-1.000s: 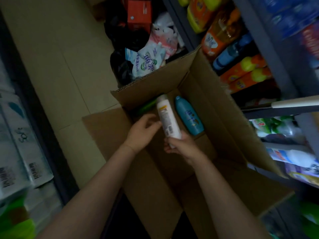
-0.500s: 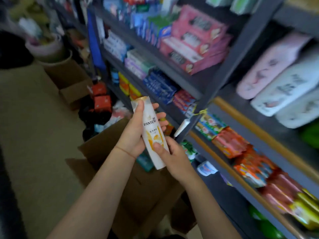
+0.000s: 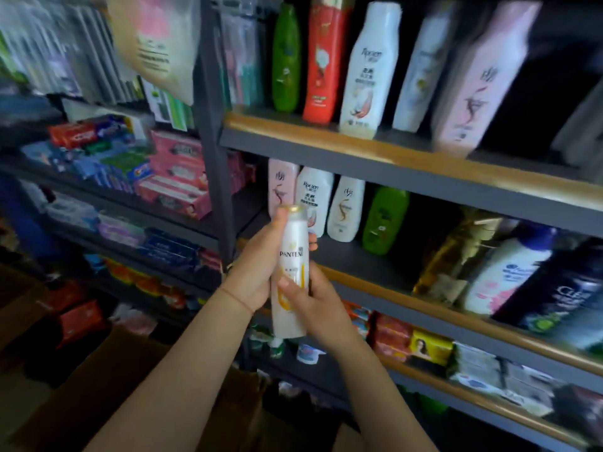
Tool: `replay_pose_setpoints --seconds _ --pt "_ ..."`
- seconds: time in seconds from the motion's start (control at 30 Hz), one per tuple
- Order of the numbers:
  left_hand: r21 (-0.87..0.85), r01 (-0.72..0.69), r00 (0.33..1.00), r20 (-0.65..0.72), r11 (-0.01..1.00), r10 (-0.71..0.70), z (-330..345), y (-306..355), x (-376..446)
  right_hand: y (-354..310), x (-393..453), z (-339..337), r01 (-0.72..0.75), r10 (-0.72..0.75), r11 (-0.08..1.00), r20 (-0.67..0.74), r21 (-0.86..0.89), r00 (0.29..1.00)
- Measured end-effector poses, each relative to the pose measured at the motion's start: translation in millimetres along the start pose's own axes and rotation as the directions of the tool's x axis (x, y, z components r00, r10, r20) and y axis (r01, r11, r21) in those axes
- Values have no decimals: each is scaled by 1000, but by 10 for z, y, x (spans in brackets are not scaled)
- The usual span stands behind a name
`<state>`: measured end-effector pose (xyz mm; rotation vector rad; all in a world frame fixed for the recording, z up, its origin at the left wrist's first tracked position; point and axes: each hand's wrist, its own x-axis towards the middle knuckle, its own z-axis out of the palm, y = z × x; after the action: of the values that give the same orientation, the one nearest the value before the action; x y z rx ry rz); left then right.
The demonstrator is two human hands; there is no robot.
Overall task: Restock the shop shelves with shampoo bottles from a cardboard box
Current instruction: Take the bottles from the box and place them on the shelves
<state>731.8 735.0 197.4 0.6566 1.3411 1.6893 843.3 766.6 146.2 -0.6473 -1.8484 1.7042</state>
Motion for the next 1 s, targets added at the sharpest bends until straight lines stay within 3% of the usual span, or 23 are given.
replay_pose_setpoints --seconds 0.13,0.27,0.33,0.5,0.6,0.67,0.77,0.9,1.0 --pt "31 -94 989 115 995 89 164 -44 34 -10 18 -329 37 -43 997 -100 -66 994" --pt "116 -206 975 -61 972 214 243 118 144 -102 25 -514 80 -101 990 -186 -117 977" --pt "214 -328 929 -103 920 356 238 327 195 -280 85 -591 132 -174 974 -237 -182 956" --pt "470 -535 804 28 702 594 312 949 424 -1119 234 -760 335 -405 906 -303 -258 863" --pt "581 -546 790 116 604 602 427 1170 543 -1593 284 -846 444 -555 816 -290 -369 780" --pt "593 -546 799 156 592 581 482 1223 613 -1807 312 -897 462 -613 765 -286 -449 736" --pt "517 -575 808 233 634 541 590 1234 680 -2002 383 -994 421 -655 710 -310 -564 689" --pt "492 -616 785 316 615 533 804 1219 778 -2098 577 -1126 308 -614 733 -394 -607 684" --pt "631 -589 788 312 504 531 858 1162 871 -2180 739 -1206 260 -629 719 -444 -645 638"
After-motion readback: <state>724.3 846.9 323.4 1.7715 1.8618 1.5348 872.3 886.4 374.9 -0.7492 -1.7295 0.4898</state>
